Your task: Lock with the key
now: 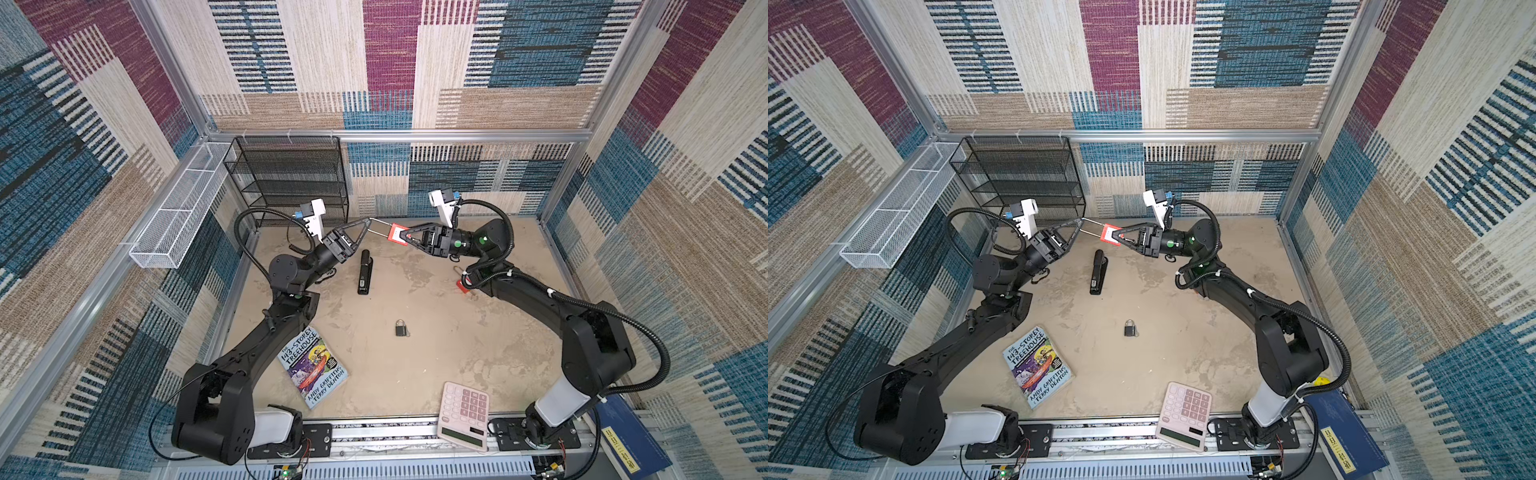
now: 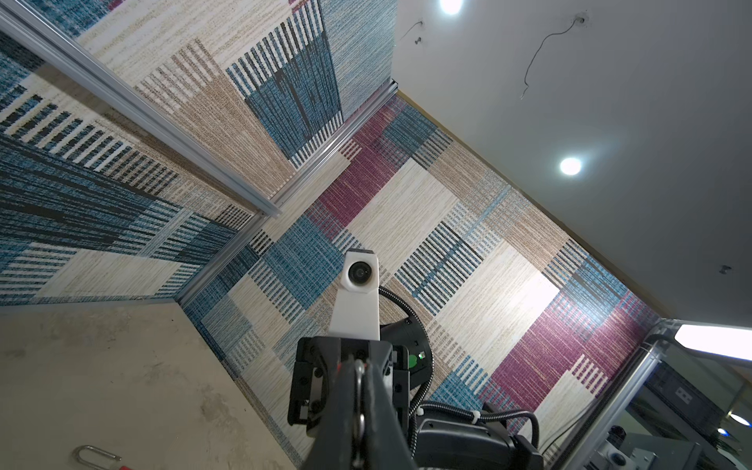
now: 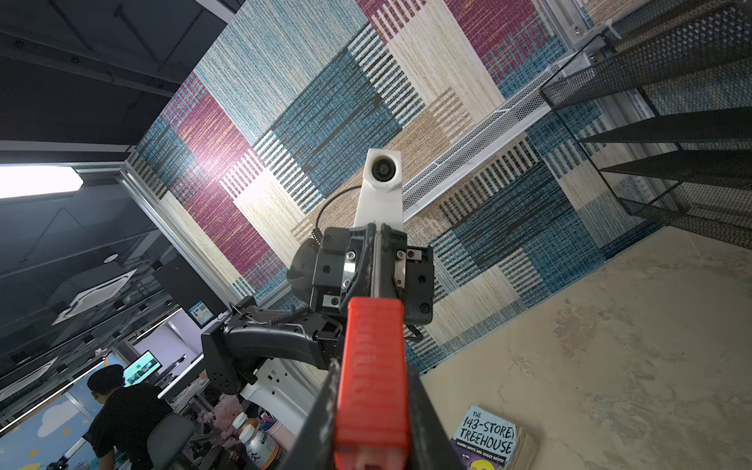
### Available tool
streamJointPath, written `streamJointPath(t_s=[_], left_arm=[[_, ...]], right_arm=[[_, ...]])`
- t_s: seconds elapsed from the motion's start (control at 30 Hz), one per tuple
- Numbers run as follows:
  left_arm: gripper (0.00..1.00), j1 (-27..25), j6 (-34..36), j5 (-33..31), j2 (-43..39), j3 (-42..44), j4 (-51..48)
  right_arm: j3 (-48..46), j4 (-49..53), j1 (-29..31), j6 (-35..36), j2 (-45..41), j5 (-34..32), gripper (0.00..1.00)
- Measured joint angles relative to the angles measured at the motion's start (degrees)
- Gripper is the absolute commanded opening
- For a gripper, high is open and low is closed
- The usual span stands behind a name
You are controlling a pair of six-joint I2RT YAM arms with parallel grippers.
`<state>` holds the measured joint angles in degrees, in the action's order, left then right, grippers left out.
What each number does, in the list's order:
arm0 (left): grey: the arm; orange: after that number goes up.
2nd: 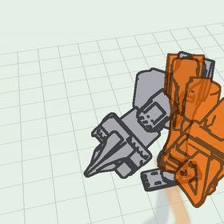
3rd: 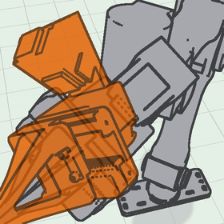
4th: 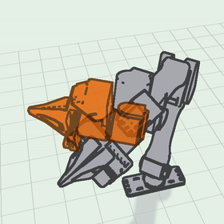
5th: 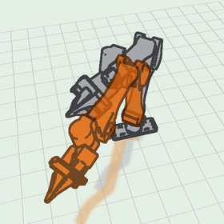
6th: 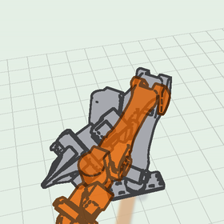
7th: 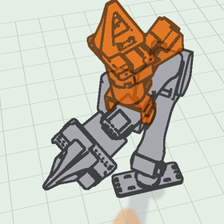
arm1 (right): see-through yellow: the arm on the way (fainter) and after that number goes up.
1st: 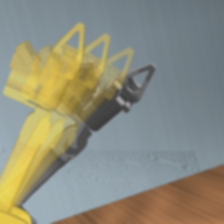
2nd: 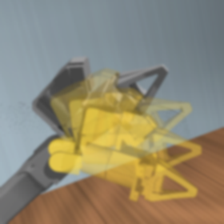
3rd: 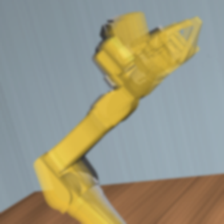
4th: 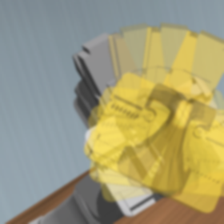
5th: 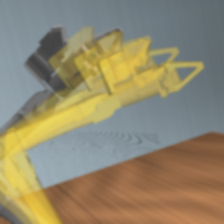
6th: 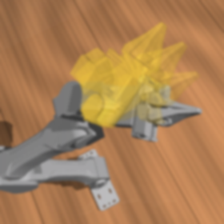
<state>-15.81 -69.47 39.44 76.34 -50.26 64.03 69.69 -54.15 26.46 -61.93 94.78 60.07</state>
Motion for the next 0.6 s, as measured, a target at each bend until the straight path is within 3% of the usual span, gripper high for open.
streamJointPath(t_s=[0.27,0.6], left_arm=[[0.08,0.0,1.29,1.07,-0.9,-0.11,-2.67],[0.08,0.04,1.03,0.57,-0.98,-0.09,-1.86]], right_arm=[[-1.25,-0.83,0.04,-0.44,-0.63,-0.24,0.07],[-0.63,7.76,0.96,10.01,-3.48,-2.93,0.06]])
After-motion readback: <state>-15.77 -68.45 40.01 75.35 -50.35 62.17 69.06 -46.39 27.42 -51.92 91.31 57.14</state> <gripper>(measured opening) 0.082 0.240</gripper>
